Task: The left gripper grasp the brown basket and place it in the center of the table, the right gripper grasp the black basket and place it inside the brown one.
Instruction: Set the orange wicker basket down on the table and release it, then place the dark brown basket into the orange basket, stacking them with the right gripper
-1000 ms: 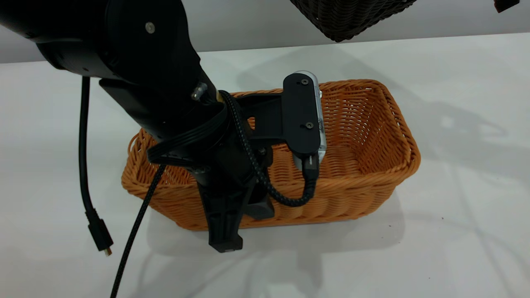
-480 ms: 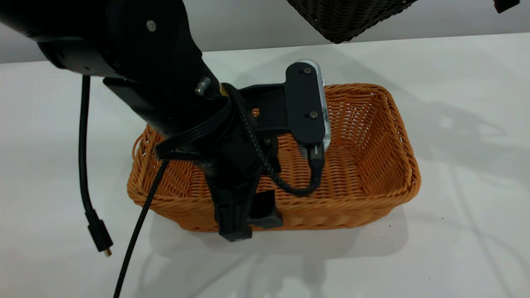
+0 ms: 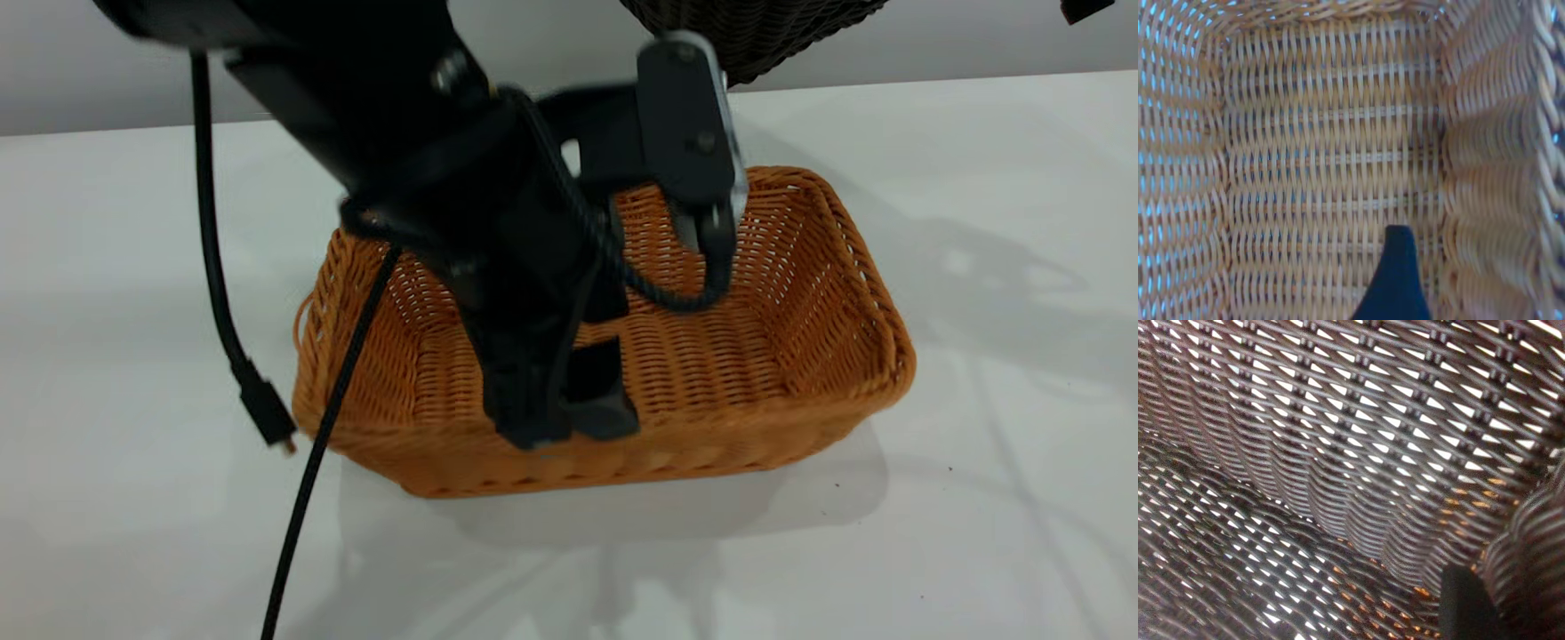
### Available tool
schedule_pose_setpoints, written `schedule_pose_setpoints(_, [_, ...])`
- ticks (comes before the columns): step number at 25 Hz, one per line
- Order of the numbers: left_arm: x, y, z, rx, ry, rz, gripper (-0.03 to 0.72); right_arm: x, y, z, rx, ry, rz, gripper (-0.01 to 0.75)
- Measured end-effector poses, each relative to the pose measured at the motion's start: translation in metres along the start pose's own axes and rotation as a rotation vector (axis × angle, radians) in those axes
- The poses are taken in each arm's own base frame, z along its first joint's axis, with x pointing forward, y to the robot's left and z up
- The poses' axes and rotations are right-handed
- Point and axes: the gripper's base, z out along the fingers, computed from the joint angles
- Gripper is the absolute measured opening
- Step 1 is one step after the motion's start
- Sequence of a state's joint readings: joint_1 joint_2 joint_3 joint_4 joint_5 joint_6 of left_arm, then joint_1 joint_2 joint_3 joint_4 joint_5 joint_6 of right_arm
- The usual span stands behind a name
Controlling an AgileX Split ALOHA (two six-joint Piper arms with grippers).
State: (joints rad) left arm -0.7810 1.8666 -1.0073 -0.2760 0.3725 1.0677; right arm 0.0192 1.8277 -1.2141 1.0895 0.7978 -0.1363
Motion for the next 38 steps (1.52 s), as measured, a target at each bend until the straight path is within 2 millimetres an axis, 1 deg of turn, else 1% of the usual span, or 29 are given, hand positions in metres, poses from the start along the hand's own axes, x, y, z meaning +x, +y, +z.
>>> schedule_pose_setpoints(5, [-0.003,-0.006,-0.023,0.059,0.010,-0.016,0.552,0.000,0.000,0.000,0.001,-0.005,0.004,0.239])
schedule_pose_setpoints(7, [-0.008,-0.010,-0.035,0.069,0.001,-0.033,0.552,-0.001,0.000,0.000,0.001,-0.008,0.004,0.239])
schedule_pose_setpoints(9, [-0.016,-0.015,-0.052,0.065,-0.026,-0.033,0.552,-0.003,-0.001,-0.002,0.001,-0.015,0.009,0.239])
schedule_pose_setpoints(11, [-0.029,-0.022,-0.071,0.054,-0.069,-0.002,0.552,-0.004,-0.002,-0.002,0.001,-0.020,0.013,0.239])
schedule_pose_setpoints(13, [-0.042,-0.028,-0.096,0.028,-0.127,0.004,0.552,-0.004,-0.002,-0.002,-0.002,-0.026,0.020,0.239])
schedule_pose_setpoints(16, [-0.058,-0.027,-0.137,-0.056,-0.247,-0.019,0.552,-0.002,-0.002,-0.002,0.001,-0.001,0.002,0.239])
schedule_pose_setpoints(20, [-0.066,-0.016,-0.192,-0.232,-0.395,-0.025,0.552,0.004,-0.002,-0.003,-0.005,0.069,-0.075,0.239])
schedule_pose_setpoints(22, [-0.065,-0.014,-0.208,-0.286,-0.417,-0.023,0.552,0.009,-0.002,-0.003,-0.004,0.124,-0.133,0.239])
schedule_pose_setpoints(23, [-0.066,-0.013,-0.213,-0.305,-0.421,-0.032,0.552,0.011,-0.003,-0.003,0.007,0.150,-0.165,0.239])
schedule_pose_setpoints(26, [-0.067,-0.007,-0.219,-0.350,-0.415,-0.059,0.552,0.017,-0.007,-0.006,0.059,0.237,-0.255,0.237])
schedule_pose_setpoints(30, [-0.066,-0.001,-0.222,-0.415,-0.411,-0.065,0.552,0.015,0.000,-0.016,0.128,0.301,-0.370,0.237])
schedule_pose_setpoints(32, [-0.065,0.000,-0.222,-0.433,-0.401,-0.053,0.552,0.014,0.006,-0.023,0.166,0.343,-0.430,0.237])
schedule_pose_setpoints(35, [-0.069,0.002,-0.225,-0.461,-0.446,-0.059,0.552,0.009,0.017,-0.032,0.206,0.347,-0.502,0.237])
schedule_pose_setpoints(38, [-0.073,0.005,-0.231,-0.484,-0.486,-0.065,0.552,0.007,0.031,-0.030,0.232,0.314,-0.578,0.237])
